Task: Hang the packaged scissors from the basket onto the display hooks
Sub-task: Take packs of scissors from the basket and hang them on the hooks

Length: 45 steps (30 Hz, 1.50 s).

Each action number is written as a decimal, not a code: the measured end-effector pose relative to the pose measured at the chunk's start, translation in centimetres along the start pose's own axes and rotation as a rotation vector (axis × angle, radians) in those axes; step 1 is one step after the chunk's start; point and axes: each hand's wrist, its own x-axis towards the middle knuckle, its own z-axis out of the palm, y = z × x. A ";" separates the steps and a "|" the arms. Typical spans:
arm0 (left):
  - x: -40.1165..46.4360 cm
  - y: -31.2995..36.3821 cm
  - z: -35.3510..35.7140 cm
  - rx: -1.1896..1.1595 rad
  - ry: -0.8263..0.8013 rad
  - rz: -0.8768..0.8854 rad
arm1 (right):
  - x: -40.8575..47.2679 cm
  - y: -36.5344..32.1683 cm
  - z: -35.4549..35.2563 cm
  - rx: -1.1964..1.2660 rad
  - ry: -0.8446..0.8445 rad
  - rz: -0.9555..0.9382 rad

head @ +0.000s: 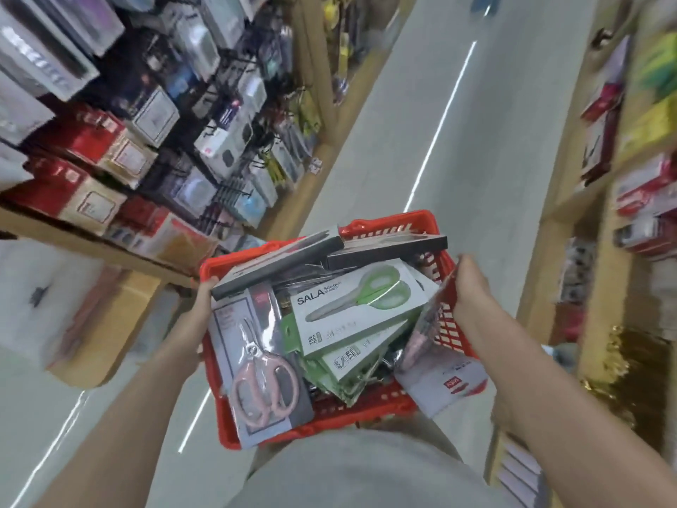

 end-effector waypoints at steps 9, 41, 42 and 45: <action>4.5 20.1 16.1 0.092 -0.188 0.084 | 10.3 -14.6 -4.9 0.168 0.083 0.023; 12.8 98.7 76.4 0.120 -0.429 0.272 | 59.7 -92.1 -11.2 0.410 0.136 0.005; 13.3 101.2 78.1 0.162 -0.425 0.243 | 61.2 -94.5 -11.1 0.417 0.142 0.002; 14.0 108.3 82.5 0.183 -0.429 0.189 | 64.5 -101.9 -10.9 0.442 0.128 0.004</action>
